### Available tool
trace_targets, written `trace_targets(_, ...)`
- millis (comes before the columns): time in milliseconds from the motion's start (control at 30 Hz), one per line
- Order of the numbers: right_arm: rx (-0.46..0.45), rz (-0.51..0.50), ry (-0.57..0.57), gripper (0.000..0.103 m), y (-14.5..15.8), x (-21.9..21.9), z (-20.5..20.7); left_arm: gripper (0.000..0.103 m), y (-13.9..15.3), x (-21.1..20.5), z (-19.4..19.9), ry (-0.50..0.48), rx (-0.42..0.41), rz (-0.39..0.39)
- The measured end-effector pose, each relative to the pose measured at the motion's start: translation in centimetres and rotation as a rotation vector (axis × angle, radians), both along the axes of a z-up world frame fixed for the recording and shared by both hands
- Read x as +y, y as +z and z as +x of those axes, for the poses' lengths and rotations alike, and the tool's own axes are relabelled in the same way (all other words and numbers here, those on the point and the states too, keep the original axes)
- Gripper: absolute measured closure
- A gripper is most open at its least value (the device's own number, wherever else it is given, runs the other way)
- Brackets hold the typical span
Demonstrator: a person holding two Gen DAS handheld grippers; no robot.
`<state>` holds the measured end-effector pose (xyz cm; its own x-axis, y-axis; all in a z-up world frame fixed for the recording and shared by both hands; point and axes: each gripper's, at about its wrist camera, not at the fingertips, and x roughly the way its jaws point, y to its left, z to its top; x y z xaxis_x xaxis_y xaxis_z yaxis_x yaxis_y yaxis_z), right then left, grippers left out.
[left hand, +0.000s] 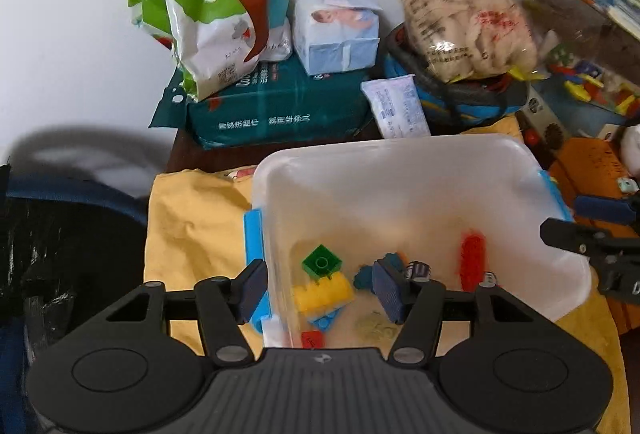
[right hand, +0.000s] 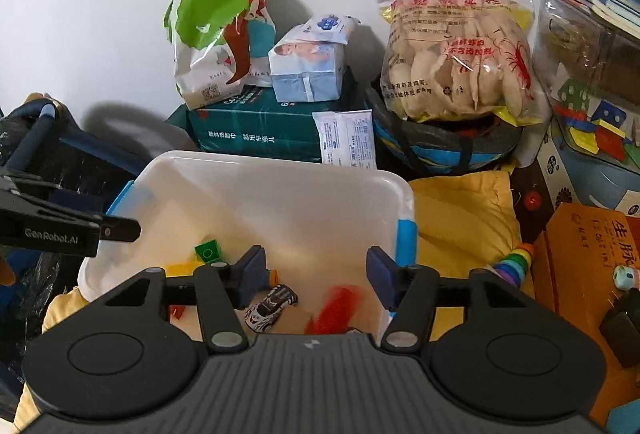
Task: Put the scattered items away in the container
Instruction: 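Grasp a black toy car with right tool while left tool grasps green block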
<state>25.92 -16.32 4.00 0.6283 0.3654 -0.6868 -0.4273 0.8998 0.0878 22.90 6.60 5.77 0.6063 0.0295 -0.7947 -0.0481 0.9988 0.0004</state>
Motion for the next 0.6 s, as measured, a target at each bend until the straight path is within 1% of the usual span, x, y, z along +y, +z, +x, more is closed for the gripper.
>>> trace_targets(100,-0.051,0.026,0.037,0.044,0.3,-1.0,-2.8,0.041,0.4,-0.9,-3.2,-0.056,-0.072,0.022)
trace_targets(200,-0.077,0.056,0.057,0.045,-0.4,-2.6,-6.5,0.041,0.1,-2.2,-7.4,-0.122,-0.126,-0.017)
trace_targets(267,-0.061,0.047,0.064,0.047,-1.9,-3.5,-8.7,0.039,-1.2,-3.3,-10.3,-0.165,-0.139,-0.041)
trace_targets(333,-0.02,0.015,0.051,0.049,-4.3,-4.2,-10.6,0.039,-3.4,-4.7,-12.1,-0.189,-0.119,-0.033)
trace_targets(400,0.052,-0.011,0.04,0.054,-7.1,-4.5,-11.8,0.039,-6.3,-6.0,-13.4,-0.203,-0.053,-0.037)
trace_targets(467,0.1,-0.027,0.031,0.055,-9.2,-4.6,-12.6,0.04,-8.7,-7.3,-13.9,-0.207,0.006,-0.047)
trace_targets(533,0.128,-0.042,0.025,0.056,-10.7,-4.5,-13.1,0.04,-10.3,-8.3,-14.2,-0.208,0.029,-0.042)
trace_targets(600,0.136,-0.042,0.018,0.056,-11.5,-4.3,-13.2,0.04,-11.2,-8.9,-14.1,-0.198,0.04,-0.046)
